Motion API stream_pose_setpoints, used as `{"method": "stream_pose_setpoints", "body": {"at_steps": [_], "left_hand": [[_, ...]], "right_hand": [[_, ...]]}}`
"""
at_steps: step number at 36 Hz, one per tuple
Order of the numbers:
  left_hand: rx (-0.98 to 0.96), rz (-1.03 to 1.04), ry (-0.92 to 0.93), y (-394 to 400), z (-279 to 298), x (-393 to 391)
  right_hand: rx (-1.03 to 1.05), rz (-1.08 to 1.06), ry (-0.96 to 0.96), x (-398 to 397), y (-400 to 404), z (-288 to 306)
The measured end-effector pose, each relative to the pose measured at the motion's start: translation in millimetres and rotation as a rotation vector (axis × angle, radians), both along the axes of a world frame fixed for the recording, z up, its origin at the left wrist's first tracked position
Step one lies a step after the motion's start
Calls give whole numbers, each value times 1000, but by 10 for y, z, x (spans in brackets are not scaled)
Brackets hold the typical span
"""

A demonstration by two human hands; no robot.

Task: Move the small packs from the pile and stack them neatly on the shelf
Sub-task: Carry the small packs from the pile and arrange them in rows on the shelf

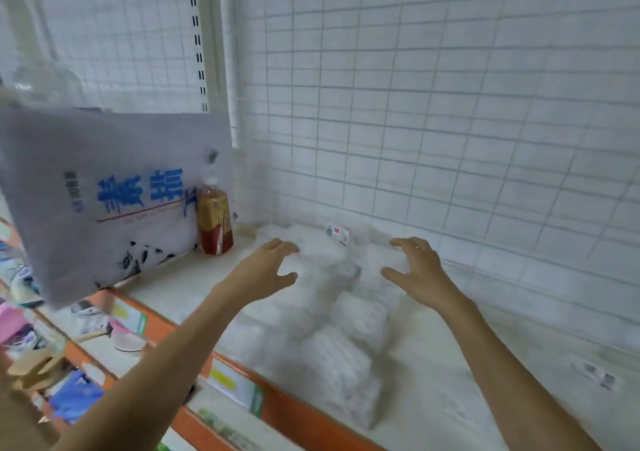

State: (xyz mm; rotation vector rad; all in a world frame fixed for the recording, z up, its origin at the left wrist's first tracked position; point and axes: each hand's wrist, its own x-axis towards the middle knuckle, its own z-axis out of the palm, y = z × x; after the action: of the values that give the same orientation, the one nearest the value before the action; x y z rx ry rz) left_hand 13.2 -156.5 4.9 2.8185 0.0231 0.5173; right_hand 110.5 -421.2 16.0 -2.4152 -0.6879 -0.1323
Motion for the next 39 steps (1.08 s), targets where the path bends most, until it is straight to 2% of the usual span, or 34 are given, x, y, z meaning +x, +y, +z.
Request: {"method": "stream_pose_setpoints", "body": {"at_steps": [6, 16, 22, 26, 31, 39], "left_hand": [[-67, -214, 69, 426, -96, 428], [-33, -524, 36, 552, -154, 989], [-78, -639, -25, 436, -269, 1192], [-219, -663, -132, 422, -171, 1191], [-564, -614, 61, 330, 6, 1115], [-782, -506, 139, 214, -62, 1062]], "right_hand": [[17, -114, 181, 160, 309, -116], [-16, -254, 142, 18, 432, -174], [242, -305, 32, -175, 372, -65], [384, -366, 81, -221, 316, -8], [477, -464, 150, -166, 386, -18], [573, -465, 247, -65, 396, -85]]}}
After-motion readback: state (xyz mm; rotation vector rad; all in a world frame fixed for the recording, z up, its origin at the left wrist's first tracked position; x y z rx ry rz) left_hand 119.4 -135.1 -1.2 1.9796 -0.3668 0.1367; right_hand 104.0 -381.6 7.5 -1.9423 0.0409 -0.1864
